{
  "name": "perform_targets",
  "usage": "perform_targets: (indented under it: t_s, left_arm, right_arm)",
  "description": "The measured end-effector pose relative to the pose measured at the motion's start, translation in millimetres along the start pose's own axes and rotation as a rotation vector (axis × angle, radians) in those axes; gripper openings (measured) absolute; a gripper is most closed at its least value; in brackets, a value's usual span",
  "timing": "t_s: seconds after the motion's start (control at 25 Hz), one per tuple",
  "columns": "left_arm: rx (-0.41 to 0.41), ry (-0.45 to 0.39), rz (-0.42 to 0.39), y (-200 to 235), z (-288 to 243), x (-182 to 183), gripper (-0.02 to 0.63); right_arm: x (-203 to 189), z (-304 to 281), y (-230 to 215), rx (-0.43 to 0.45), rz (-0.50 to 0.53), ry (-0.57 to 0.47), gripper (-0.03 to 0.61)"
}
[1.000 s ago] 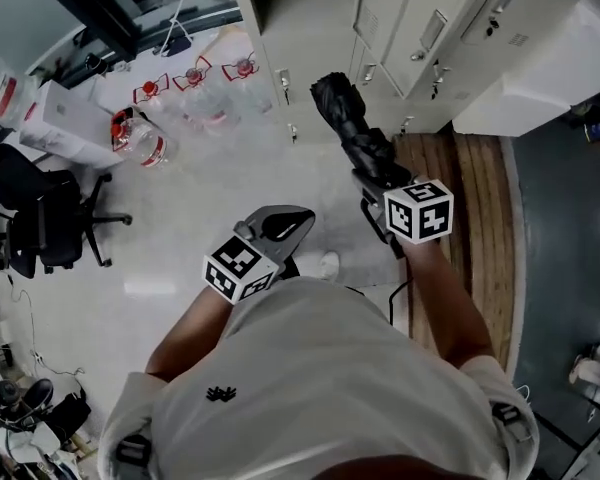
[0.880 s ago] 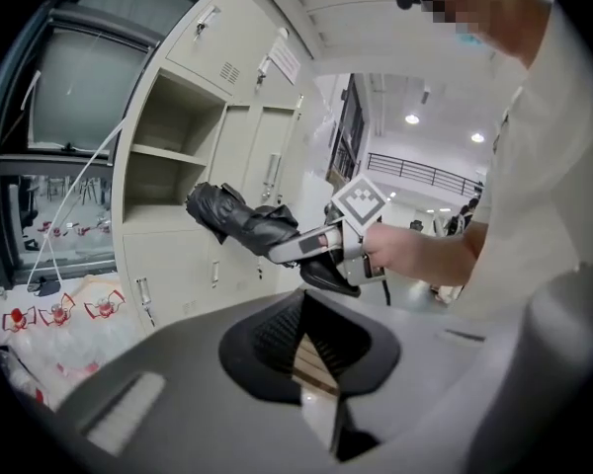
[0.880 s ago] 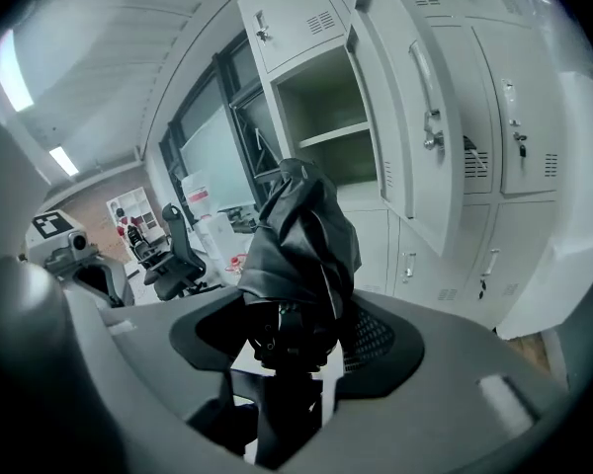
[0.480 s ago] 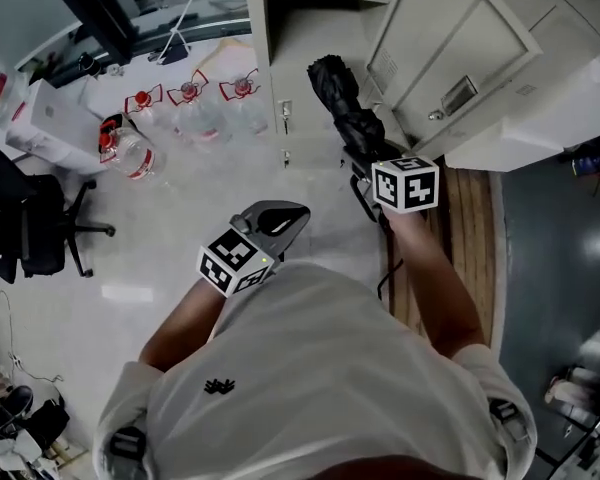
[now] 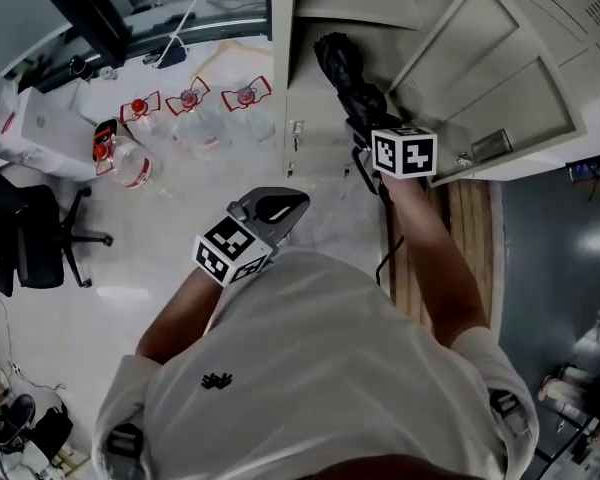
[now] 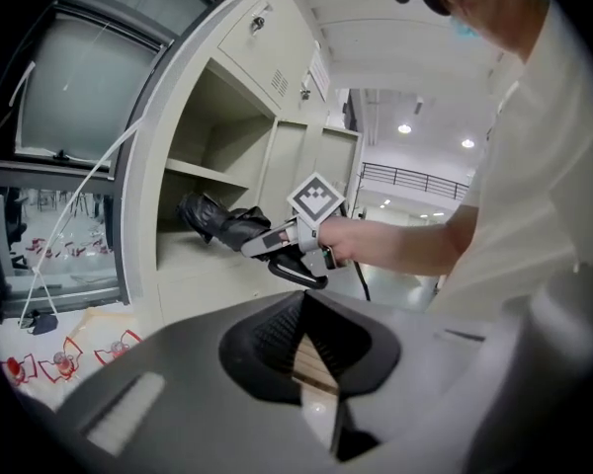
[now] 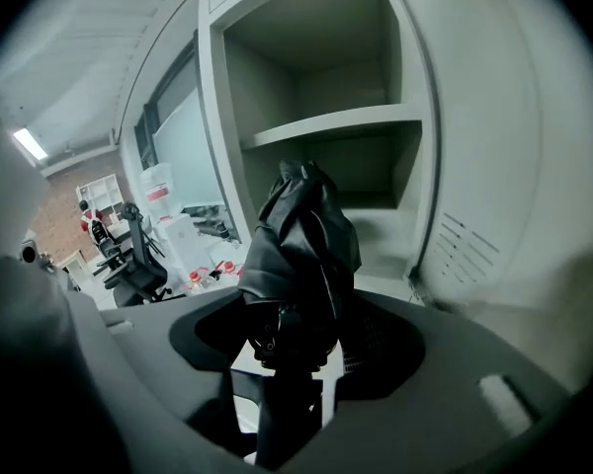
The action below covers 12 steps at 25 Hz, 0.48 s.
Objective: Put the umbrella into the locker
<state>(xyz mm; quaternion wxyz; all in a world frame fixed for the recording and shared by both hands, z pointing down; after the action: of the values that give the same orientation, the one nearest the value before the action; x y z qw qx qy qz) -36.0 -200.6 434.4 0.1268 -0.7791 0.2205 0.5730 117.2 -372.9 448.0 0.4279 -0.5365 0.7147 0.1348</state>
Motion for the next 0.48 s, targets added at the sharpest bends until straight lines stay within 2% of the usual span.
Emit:
perform_targets:
  t_s: [0.48]
  left_arm:
    - [-0.026,-0.011,-0.022,82.4,1.4,0.0,0.055]
  right_arm:
    - [59.6,-83.5,-25.0,-0.099,0.009,0.012,0.253]
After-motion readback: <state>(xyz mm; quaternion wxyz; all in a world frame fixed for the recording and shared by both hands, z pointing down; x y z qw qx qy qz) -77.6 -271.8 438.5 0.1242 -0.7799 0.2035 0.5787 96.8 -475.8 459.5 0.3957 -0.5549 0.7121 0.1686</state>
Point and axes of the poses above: the fingertips, and each gripper's own axes: z backward along the fingers, y to its left, x out of its top, the point moved 4 cm from there along z, backward along the fingers, and after that the axes turned 9 degrees about -z, right-handed, at the moved point
